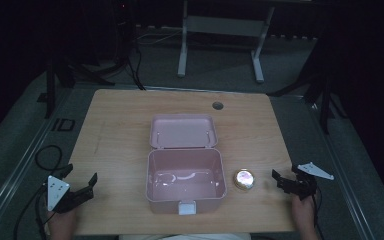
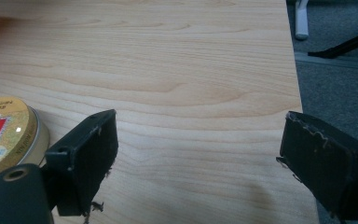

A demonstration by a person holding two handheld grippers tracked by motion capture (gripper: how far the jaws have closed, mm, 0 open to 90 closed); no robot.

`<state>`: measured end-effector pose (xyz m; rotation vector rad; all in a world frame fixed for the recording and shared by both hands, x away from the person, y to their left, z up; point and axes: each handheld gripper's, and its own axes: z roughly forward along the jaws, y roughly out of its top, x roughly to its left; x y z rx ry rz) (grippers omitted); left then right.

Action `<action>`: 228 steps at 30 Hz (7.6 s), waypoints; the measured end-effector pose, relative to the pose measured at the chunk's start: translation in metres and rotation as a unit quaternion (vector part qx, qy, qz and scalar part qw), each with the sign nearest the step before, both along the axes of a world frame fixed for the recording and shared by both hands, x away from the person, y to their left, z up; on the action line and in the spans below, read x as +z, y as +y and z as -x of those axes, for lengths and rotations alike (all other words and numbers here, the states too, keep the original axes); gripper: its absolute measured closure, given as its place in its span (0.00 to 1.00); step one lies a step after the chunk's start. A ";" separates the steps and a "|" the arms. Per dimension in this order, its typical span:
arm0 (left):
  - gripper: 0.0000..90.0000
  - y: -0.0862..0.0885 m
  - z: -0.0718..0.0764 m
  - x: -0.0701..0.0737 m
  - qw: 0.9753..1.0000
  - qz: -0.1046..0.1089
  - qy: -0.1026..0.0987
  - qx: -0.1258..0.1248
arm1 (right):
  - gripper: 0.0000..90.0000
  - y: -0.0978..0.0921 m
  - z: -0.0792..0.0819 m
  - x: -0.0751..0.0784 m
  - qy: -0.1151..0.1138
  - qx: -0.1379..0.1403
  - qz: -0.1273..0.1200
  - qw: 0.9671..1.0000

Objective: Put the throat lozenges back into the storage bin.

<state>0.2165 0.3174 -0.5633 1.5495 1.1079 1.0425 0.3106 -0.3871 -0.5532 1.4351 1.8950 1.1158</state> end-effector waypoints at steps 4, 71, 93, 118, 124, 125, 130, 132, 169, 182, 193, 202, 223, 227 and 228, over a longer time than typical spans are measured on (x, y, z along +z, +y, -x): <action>0.15 0.000 0.000 0.000 1.000 0.000 -0.001 -0.001 | 0.12 0.000 -0.003 -0.001 0.016 0.017 0.003 1.000; 0.16 0.002 0.001 0.000 1.000 0.006 -0.004 -0.013 | 0.15 0.098 -0.036 0.053 0.383 0.336 0.324 0.797; 0.16 0.003 0.002 0.000 1.000 0.013 -0.004 -0.017 | 0.14 0.160 -0.066 0.048 0.363 0.360 0.329 0.794; 0.16 0.002 0.002 0.000 1.000 0.012 -0.004 -0.016 | 0.22 0.173 -0.065 0.080 0.390 0.403 0.344 0.753; 0.16 0.002 0.002 0.000 1.000 0.011 -0.004 -0.016 | 0.22 0.172 -0.058 0.119 0.352 0.432 0.365 0.746; 0.16 0.002 0.002 0.000 1.000 0.010 -0.004 -0.016 | 0.22 0.171 -0.058 0.127 0.346 0.435 0.363 0.748; 0.16 0.002 0.001 0.000 1.000 0.008 -0.004 -0.016 | 0.22 0.173 -0.053 0.170 0.313 0.450 0.373 0.749; 0.16 0.002 0.001 0.000 1.000 0.008 -0.003 -0.016 | 0.22 0.175 -0.051 0.185 0.302 0.456 0.381 0.745; 0.16 0.002 0.002 0.000 1.000 0.011 -0.007 -0.019 | 0.22 0.301 -0.024 0.213 0.268 0.544 0.416 0.677; 0.16 0.002 0.002 0.000 1.000 0.010 -0.007 -0.018 | 0.22 0.311 -0.026 0.180 0.274 0.561 0.402 0.670; 0.16 0.002 0.002 0.000 1.000 0.010 -0.008 -0.018 | 0.22 0.313 -0.029 0.130 0.291 0.570 0.391 0.661; 0.16 0.002 0.002 0.000 1.000 0.009 -0.008 -0.019 | 0.22 0.317 -0.029 0.107 0.301 0.567 0.403 0.653; 0.16 0.001 0.002 0.000 1.000 0.008 -0.007 -0.021 | 0.22 0.322 -0.031 0.065 0.324 0.559 0.430 0.631; 0.16 0.001 0.002 0.000 1.000 0.007 -0.006 -0.022 | 0.22 0.323 -0.031 0.062 0.332 0.555 0.432 0.628; 0.16 0.001 0.002 0.000 1.000 0.007 -0.006 -0.022 | 0.22 0.323 -0.032 0.063 0.333 0.555 0.432 0.628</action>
